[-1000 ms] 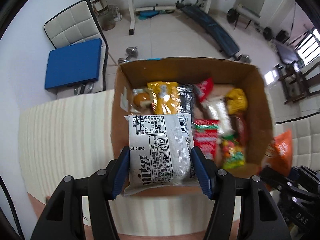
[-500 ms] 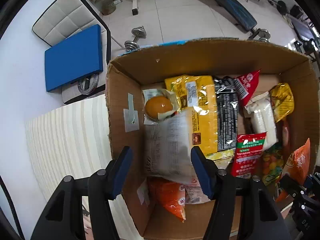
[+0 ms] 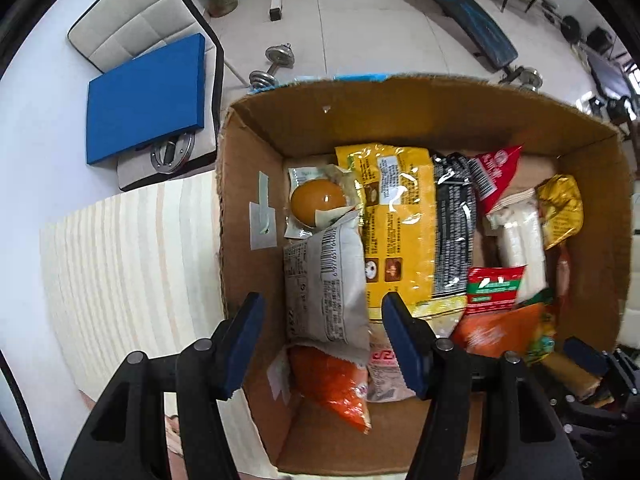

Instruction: Organize snacks

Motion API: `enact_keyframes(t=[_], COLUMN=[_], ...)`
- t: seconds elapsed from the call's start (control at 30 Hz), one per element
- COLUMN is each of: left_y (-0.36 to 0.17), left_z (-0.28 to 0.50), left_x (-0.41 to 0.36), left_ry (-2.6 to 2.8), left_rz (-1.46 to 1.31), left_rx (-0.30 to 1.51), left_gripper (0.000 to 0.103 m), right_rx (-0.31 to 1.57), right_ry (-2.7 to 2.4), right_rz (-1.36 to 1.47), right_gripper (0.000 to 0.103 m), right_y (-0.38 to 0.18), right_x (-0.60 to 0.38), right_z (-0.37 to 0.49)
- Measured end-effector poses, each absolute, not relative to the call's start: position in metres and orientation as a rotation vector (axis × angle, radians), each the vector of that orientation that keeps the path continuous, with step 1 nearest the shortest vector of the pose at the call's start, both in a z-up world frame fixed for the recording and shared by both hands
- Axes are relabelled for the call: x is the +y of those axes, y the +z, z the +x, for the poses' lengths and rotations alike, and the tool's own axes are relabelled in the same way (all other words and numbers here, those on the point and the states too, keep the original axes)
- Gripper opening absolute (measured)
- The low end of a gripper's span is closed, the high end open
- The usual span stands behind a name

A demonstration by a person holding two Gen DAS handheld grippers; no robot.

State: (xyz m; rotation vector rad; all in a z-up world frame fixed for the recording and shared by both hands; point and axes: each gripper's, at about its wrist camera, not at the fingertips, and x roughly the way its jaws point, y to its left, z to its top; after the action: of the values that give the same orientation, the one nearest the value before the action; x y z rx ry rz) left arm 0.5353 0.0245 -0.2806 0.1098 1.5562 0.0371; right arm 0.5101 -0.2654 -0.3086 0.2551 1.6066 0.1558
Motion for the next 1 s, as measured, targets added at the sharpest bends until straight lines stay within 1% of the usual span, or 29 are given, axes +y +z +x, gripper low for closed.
enact_keyframes(t=[0.07,0.1,0.13,0.3,0.33,0.37,0.57,0.8,1.0], left_y=[-0.274,-0.27,-0.267,-0.251,-0.25,-0.248,-0.243,-0.228,-0.201], left_z=[0.531,0.528,0.524,0.496,0.491,0.484,0.453,0.427,0.404], left_x=[0.024,0.024,0.024,0.021,0.02,0.019,0.015,0.01,0.007], left_ry=[0.033,0.026,0.018,-0.015,-0.019,-0.021,-0.025,-0.019,-0.001], left_rz=[0.09,0.074,0.059,-0.008,-0.018,-0.026,-0.052,-0.062,-0.062], left_rx=[1.539,1.531,1.524,1.484,1.48,1.476,1.439,1.374,1.308], left_gripper=[0.059,0.059,0.062,0.064,0.075,0.088,0.09,0.09,0.09], right_rx=[1.598,1.594,1.589,1.56,1.551,1.544,1.501,1.445,1.352], right_ry=[0.155,0.154,0.151,0.151,0.152,0.152,0.128,0.095,0.101], right_rz=[0.253,0.246,0.231,0.219,0.222,0.22,0.215,0.168,0.149], right_gripper=[0.081,0.084,0.086,0.09,0.09,0.091,0.098,0.098,0.098], right_y=[-0.304,-0.301,-0.298,-0.285,-0.283,-0.281,-0.272,-0.255,-0.218], right_x=[-0.266,-0.267,-0.266,-0.272,-0.274,-0.275,-0.287,-0.29,-0.291], right_z=[0.508,0.507,0.506,0.492,0.488,0.485,0.467,0.449,0.429])
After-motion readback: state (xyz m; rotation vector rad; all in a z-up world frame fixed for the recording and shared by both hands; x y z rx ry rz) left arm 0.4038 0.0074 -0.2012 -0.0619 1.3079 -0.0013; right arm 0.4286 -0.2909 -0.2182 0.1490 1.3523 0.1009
